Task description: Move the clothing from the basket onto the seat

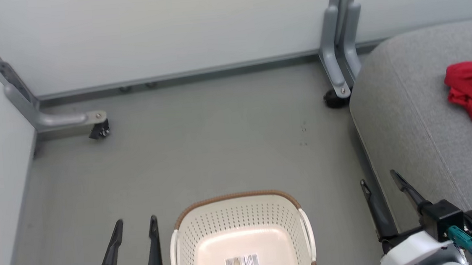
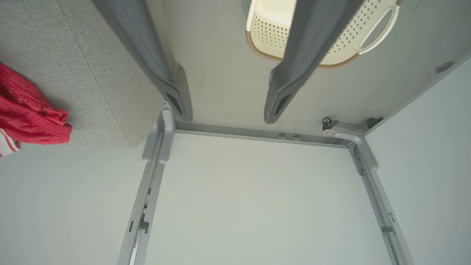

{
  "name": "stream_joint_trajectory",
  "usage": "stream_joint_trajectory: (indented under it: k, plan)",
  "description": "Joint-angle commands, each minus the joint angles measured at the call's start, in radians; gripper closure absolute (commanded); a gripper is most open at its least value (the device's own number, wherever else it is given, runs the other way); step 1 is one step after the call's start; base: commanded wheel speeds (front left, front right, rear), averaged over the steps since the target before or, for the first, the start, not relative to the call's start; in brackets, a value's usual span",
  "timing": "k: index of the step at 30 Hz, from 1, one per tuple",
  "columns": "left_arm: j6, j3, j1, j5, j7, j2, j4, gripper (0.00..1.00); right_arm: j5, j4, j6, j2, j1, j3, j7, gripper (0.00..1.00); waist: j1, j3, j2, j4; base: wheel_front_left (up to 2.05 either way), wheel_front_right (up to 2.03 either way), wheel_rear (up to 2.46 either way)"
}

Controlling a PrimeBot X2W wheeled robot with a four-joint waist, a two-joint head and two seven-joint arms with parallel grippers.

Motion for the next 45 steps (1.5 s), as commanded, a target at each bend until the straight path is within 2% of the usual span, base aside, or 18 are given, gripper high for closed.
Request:
stream_joint_trajectory:
  k: [1,7,15,25,31,32,37,45]
  plan:
    - [-0.005,0.019,0.034,0.015,0.0,0.0,-0.008,0.0,-0.01,-0.017,-0.002,-0.001,0.029,-0.011,-0.001,0.0,0.0001,-0.097,0.0,0.051,0.0,0.0,0.0]
    - [-0.039,0.072,0.11,0.049,0.0,-0.005,-0.046,0.0,-0.013,-0.078,-0.002,0.006,0.111,-0.037,-0.001,0.0,0.0001,-0.123,0.0,0.05,0.0,0.0,0.0]
    - [-0.062,0.067,0.129,0.068,0.0,-0.006,-0.056,0.0,0.002,-0.089,-0.002,0.007,0.15,-0.059,-0.001,0.0,0.0001,-0.125,0.0,0.039,0.0,0.0,0.0]
    - [-0.067,0.058,0.118,0.071,0.0,-0.006,-0.038,0.0,0.018,-0.086,-0.002,0.007,0.136,-0.059,-0.001,0.0,0.0001,-0.123,0.0,0.027,0.0,0.0,0.0]
    - [-0.049,0.061,0.113,0.077,0.0,-0.006,-0.028,0.0,0.019,-0.087,-0.002,0.007,0.144,-0.059,-0.001,0.0,0.0001,-0.126,0.0,0.031,0.0,0.0,0.0]
    - [-0.052,0.058,0.113,0.066,0.0,-0.006,-0.03,1.0,0.015,-0.084,0.0,0.01,0.138,-0.058,0.0,1.0,0.0001,-0.126,0.0,0.03,0.0,0.0,0.0]
    - [-0.051,0.051,0.114,0.06,0.0,-0.006,0.016,1.0,0.017,-0.041,0.0,0.019,0.151,-0.055,0.001,1.0,0.0001,-0.126,0.0,0.03,0.0,0.0,0.0]
    - [-0.054,0.064,0.077,-0.105,0.033,0.001,0.029,1.0,0.189,-0.028,0.0,0.012,0.121,-0.06,0.035,1.0,0.0001,-0.119,0.0,0.029,0.0,0.0,0.0]
